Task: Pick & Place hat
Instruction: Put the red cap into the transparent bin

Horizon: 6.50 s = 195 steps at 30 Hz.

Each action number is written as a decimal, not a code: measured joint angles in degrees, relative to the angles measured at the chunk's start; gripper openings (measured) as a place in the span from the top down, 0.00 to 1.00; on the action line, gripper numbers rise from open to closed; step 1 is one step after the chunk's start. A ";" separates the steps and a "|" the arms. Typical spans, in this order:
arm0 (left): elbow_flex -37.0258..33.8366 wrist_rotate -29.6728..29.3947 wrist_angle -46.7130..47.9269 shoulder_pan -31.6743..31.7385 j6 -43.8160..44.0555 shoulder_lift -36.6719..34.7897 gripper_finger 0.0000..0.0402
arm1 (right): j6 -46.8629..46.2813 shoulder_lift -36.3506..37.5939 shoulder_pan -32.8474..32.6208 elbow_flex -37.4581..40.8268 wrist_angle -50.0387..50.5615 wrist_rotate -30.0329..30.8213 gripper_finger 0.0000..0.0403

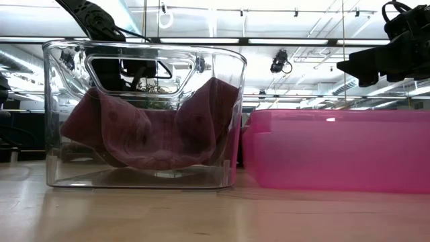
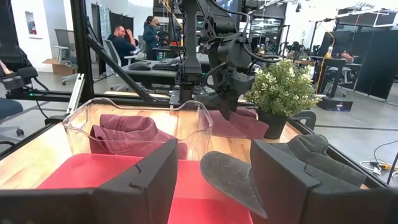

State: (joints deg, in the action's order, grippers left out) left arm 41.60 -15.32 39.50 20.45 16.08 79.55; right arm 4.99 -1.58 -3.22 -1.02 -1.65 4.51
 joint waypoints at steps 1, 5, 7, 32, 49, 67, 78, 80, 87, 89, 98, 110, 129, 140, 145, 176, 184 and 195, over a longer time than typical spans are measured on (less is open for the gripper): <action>0.00 0.03 0.02 -0.41 -0.02 0.00 0.76 | 0.00 0.00 0.02 -0.02 0.00 0.00 0.49; 0.00 0.13 0.39 -1.73 -0.15 0.00 0.93 | 0.00 0.02 0.00 0.00 0.00 -0.01 0.49; 0.00 0.22 0.38 -2.12 -0.15 0.00 0.97 | 0.00 0.01 0.00 -0.01 0.00 -0.01 0.49; 8.30 3.54 6.92 -11.06 3.49 -0.48 0.99 | 0.00 0.00 0.02 -0.02 0.02 0.01 0.49; 19.05 -9.22 15.10 -22.06 9.07 -0.57 0.99 | 0.00 0.00 0.02 0.00 0.00 -0.01 0.49; 26.89 -13.37 17.38 -32.49 13.32 -0.57 0.99 | 0.00 0.02 0.00 0.00 0.00 -0.01 0.49; 27.47 -11.51 6.72 -37.27 13.28 -0.57 0.99 | 0.00 0.00 0.00 -0.02 0.00 0.00 0.49; 27.47 -9.67 4.72 -37.80 13.13 -0.57 0.99 | 0.00 0.00 0.01 0.00 0.00 -0.01 0.49; 27.47 -7.83 -0.85 -40.29 10.37 -0.54 0.99 | 0.00 0.00 0.02 -0.02 0.00 -0.01 0.49; 27.47 -7.49 -2.78 -41.05 10.23 -0.09 0.99 | 0.00 0.00 0.00 -0.02 0.01 -0.01 0.49; 27.47 -6.93 -9.03 -44.12 10.25 3.59 0.99 | 0.00 0.02 0.02 0.00 0.04 -0.01 0.49; 27.45 -1.23 -15.40 -44.32 10.56 6.01 0.99 | 0.00 0.02 0.02 0.00 0.07 0.01 0.49; 27.45 -0.26 -10.84 -42.55 19.73 10.27 0.99 | 0.00 0.02 0.02 0.00 0.04 -0.01 0.49; 27.49 2.48 -6.08 -37.82 25.04 13.29 0.99 | 0.00 0.00 0.00 0.00 0.05 -0.01 0.49; 27.48 2.46 -2.21 -37.86 25.65 13.29 0.99 | 0.00 0.00 0.00 -0.02 0.04 -0.01 0.49; 27.52 10.79 0.21 -34.66 21.77 20.33 0.99 | 0.00 0.00 0.00 -0.02 0.02 -0.01 0.49; 27.45 10.04 -0.13 -34.39 21.59 20.46 0.93 | 0.00 0.01 0.01 -0.01 0.02 -0.01 0.49; 27.39 10.02 -0.02 -34.45 21.64 20.55 0.83 | 0.00 0.01 0.01 -0.01 0.02 -0.01 0.49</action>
State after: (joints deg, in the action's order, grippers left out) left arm 68.99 -5.30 39.48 -13.99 37.71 100.09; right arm 4.99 -1.58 -3.22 -1.03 -1.63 4.49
